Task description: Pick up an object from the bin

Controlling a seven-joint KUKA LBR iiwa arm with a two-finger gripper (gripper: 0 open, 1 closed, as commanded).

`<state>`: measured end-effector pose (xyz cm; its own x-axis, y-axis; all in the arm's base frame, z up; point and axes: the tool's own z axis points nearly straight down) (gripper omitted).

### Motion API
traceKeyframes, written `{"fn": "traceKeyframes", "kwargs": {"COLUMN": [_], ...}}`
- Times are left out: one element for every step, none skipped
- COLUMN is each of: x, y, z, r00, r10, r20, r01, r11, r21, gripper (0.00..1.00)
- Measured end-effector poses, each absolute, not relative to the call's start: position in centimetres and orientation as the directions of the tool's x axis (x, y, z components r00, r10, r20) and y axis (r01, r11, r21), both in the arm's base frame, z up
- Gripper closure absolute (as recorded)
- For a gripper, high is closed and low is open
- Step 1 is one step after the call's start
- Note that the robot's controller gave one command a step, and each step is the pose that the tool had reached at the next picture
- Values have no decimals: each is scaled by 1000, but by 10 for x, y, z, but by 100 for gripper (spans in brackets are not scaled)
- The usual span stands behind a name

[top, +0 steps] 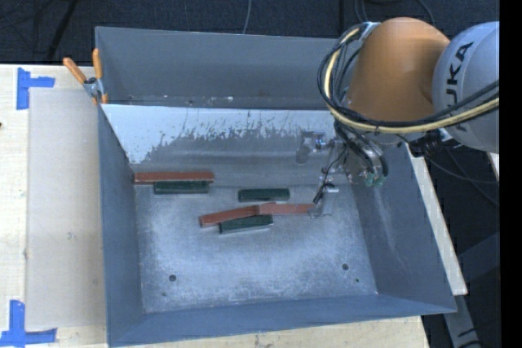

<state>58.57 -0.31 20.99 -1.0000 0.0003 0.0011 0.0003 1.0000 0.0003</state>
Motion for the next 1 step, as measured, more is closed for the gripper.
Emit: {"fn": "traceKeyframes", "kwargs": {"x": [604], "y": [34], "z": [163], "r00": [-962], "r10": [-274], "r20": [-7], "r01": [-274], "r11": [962], "r21": [-3], "gripper": [0]}}
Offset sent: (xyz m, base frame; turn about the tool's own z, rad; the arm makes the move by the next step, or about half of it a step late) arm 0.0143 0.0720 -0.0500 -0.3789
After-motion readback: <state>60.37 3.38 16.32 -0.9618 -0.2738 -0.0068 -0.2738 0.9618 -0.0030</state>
